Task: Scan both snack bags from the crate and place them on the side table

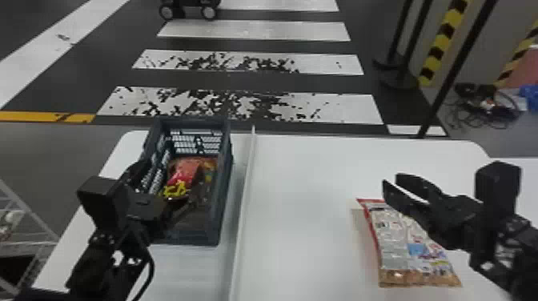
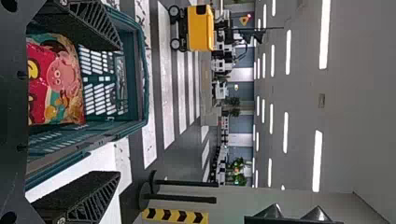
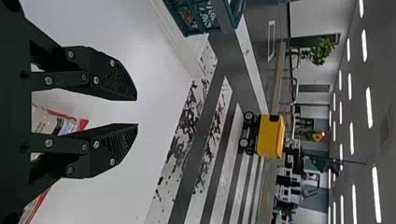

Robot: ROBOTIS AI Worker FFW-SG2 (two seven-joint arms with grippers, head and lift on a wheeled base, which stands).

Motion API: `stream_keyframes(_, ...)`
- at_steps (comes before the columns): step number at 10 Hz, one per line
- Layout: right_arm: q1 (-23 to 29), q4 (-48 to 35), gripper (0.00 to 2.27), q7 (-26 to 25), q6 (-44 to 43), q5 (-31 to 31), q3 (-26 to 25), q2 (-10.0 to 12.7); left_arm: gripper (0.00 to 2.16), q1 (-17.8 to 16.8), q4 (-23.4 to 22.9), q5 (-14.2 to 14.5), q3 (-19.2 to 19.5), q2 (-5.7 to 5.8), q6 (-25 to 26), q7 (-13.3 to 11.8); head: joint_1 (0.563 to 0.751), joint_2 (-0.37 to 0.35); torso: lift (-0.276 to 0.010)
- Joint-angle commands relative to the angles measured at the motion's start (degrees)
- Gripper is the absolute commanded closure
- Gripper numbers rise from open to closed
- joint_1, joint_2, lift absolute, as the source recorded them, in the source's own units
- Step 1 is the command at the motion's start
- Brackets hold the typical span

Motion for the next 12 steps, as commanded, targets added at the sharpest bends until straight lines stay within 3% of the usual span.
stream_keyframes(1, 0.34, -1.04, 0.11, -1.81, 1.58, -2.37, -4.90, 0.05, 0.04, -0.26, -0.35, 0.09, 0.10, 0.21, -0.04, 0.00, 0.695, -0.031, -0.098)
stream_keyframes(5, -0.81, -0.16, 0.11, -3.48, 5.10, -3.42, -17.73, 0.05, 0.04, -0.08, -0.44, 0.26, 0.71, 0.30, 0.13, 0.00, 0.695, -0.176, -0.098)
stream_keyframes(8, -3.09, 5.64, 0.08, -1.72, 9.14, -2.45, -25.73, 0.05, 0.04, -0.26, -0.35, 0.26, 0.71, -0.14, 0.13, -0.09, 0.695, -0.265, -0.098)
stream_keyframes(12, -5.38, 11.53, 0.08, 3.20, 10.90, 1.76, -28.37, 0.05, 0.04, -0.70, 0.44, -0.18, 0.10, -0.75, 0.13, -0.09, 0.695, -0.335, -0.098)
